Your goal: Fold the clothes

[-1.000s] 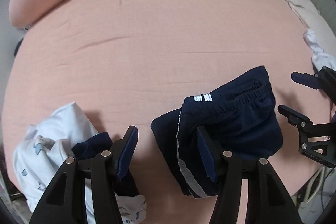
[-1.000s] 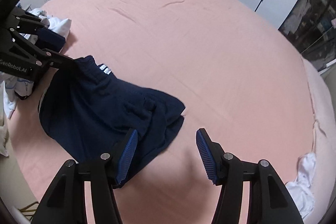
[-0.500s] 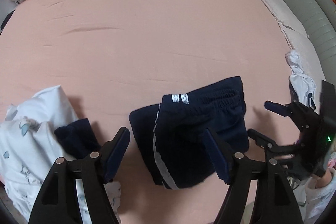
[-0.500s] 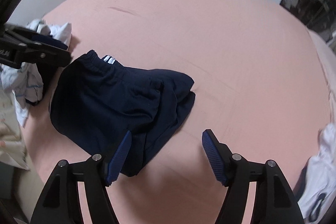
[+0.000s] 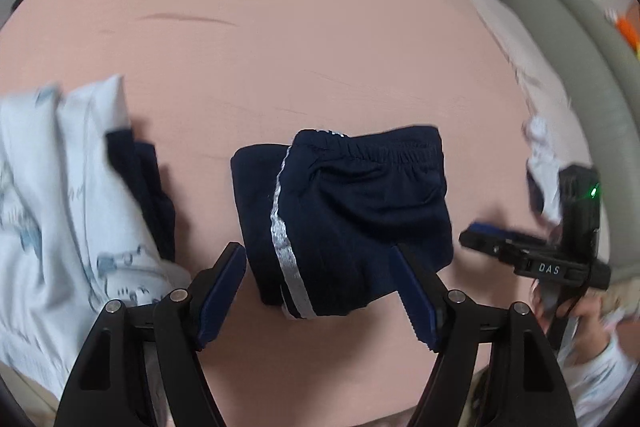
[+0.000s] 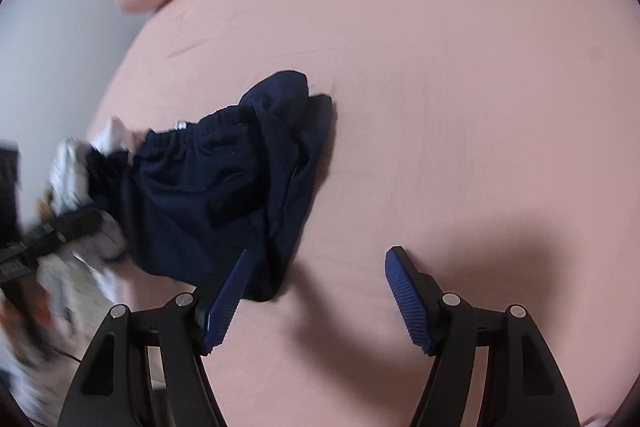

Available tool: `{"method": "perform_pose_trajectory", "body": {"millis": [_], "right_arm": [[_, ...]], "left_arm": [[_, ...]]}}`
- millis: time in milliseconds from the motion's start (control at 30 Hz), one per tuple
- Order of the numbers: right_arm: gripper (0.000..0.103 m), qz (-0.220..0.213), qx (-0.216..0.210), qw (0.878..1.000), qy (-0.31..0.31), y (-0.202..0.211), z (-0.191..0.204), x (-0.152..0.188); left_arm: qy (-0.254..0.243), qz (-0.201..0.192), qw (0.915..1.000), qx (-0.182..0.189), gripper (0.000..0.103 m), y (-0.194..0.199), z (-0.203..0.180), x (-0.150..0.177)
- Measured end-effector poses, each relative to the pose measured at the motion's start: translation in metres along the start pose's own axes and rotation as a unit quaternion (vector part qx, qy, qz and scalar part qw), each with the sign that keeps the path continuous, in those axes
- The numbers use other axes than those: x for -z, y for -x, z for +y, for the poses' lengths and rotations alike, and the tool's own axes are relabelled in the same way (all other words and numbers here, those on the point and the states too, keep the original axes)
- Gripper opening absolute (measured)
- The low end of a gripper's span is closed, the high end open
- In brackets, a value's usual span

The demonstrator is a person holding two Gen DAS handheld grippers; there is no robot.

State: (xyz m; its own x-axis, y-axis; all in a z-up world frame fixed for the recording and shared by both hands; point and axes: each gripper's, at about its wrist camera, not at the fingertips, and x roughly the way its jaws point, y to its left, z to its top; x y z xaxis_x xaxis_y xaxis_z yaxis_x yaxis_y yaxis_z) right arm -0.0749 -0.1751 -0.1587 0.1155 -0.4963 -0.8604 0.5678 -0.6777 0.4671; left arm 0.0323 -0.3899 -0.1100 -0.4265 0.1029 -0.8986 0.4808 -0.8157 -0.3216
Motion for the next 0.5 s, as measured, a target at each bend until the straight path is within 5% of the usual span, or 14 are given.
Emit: {"method": "perform_pose_trajectory", "body": {"millis": [167,333,500], "right_arm": [[0.074,-0.008,-0.075,0.992,-0.1,0.004,-0.022,0.014],[0.074,-0.015,-0.162,0.968,-0.19,0.01,-0.032,0.017],[0.074,-0.021,-0.18,0.957,-0.227,-0.007,-0.015,0.023]], "left_arm": [[0.072,-0.029,0.9966,0.026,0.073,0.001,0.012,0.016],[0.068,-0.029,0.9969,0.028,0.073,0.005,0.006,0.022],[0.07,-0.021,0.9949,0.07,0.073,0.019,0.0,0.029]]}}
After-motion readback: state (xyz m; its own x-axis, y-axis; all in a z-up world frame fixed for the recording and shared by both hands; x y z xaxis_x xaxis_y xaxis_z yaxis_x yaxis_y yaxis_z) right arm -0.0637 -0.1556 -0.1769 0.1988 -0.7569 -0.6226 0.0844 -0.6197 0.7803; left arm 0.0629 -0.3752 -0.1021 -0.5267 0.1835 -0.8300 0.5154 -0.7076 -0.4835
